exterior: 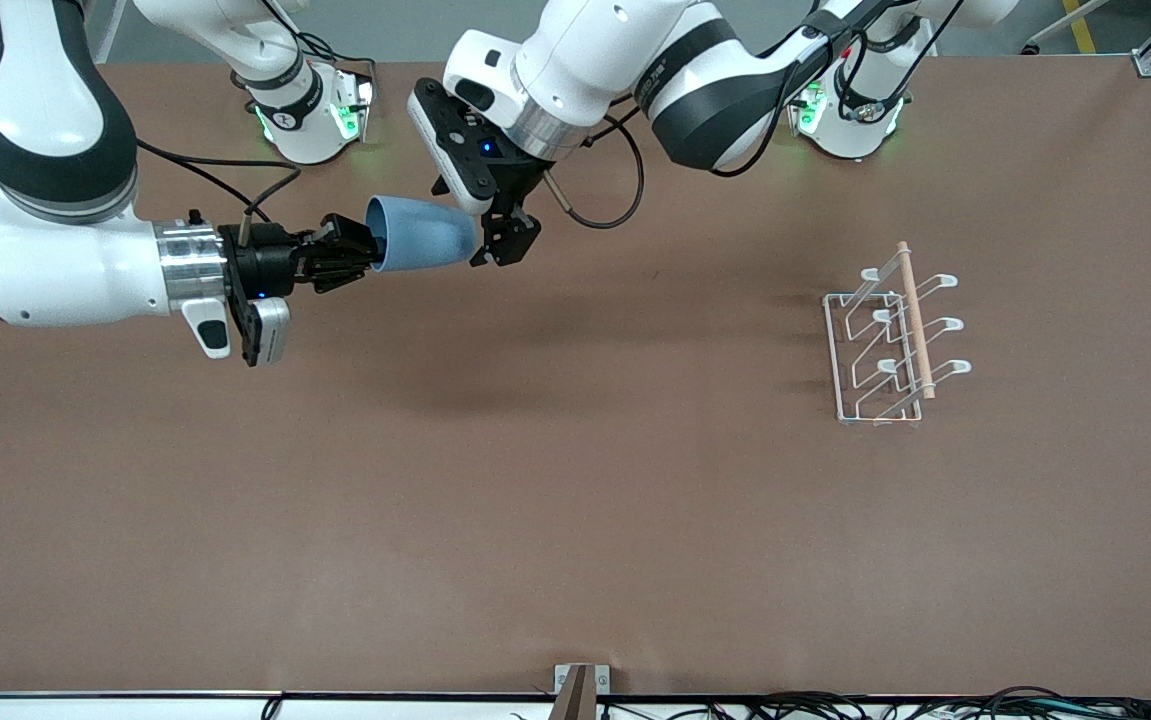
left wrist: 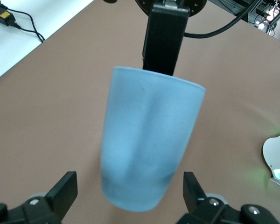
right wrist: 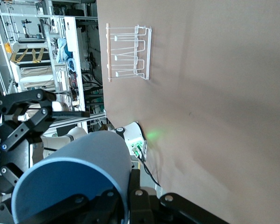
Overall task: Hang cup on cup holder
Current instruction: 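Grasp the blue cup with the left gripper beside the right gripper, then open the right gripper and carry the cup toward the holder with the left gripper, then lower the cup onto a holder hook with the left gripper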
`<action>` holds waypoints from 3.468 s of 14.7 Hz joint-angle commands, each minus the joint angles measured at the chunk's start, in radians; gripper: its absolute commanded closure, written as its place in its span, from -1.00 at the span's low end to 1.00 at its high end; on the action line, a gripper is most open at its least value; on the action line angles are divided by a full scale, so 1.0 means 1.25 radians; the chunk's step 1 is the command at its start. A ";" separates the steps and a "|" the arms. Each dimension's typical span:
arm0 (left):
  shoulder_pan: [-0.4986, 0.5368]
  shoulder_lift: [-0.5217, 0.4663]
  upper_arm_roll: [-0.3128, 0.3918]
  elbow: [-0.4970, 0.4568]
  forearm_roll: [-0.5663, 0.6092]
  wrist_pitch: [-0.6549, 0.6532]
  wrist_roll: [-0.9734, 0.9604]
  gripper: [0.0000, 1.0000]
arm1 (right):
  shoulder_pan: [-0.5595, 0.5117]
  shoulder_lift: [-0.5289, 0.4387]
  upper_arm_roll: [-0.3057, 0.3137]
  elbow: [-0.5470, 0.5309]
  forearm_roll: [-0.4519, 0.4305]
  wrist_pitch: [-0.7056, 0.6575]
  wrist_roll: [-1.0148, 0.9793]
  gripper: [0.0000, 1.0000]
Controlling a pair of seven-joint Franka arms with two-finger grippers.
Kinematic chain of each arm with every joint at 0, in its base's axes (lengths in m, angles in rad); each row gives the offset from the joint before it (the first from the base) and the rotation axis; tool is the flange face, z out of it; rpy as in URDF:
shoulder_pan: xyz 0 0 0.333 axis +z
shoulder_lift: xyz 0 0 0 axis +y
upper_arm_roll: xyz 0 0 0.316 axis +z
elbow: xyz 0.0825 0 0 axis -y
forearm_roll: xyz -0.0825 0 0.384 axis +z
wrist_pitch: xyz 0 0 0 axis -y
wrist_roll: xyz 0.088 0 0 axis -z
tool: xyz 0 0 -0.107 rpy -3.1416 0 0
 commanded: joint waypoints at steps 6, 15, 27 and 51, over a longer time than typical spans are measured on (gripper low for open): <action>-0.020 0.039 0.002 0.017 0.020 0.055 0.014 -0.98 | -0.002 -0.015 -0.004 -0.018 0.022 -0.017 -0.015 0.93; -0.030 0.055 0.002 0.017 0.060 0.081 0.028 -0.86 | -0.002 -0.015 -0.004 -0.015 0.022 -0.017 -0.015 0.92; -0.001 0.036 0.002 0.012 0.099 0.037 0.041 0.13 | -0.003 -0.015 -0.005 -0.015 0.022 -0.020 -0.005 -0.86; 0.273 0.021 0.002 -0.015 0.549 -0.687 0.372 0.12 | -0.212 -0.032 -0.018 0.243 -0.577 0.043 -0.010 -1.00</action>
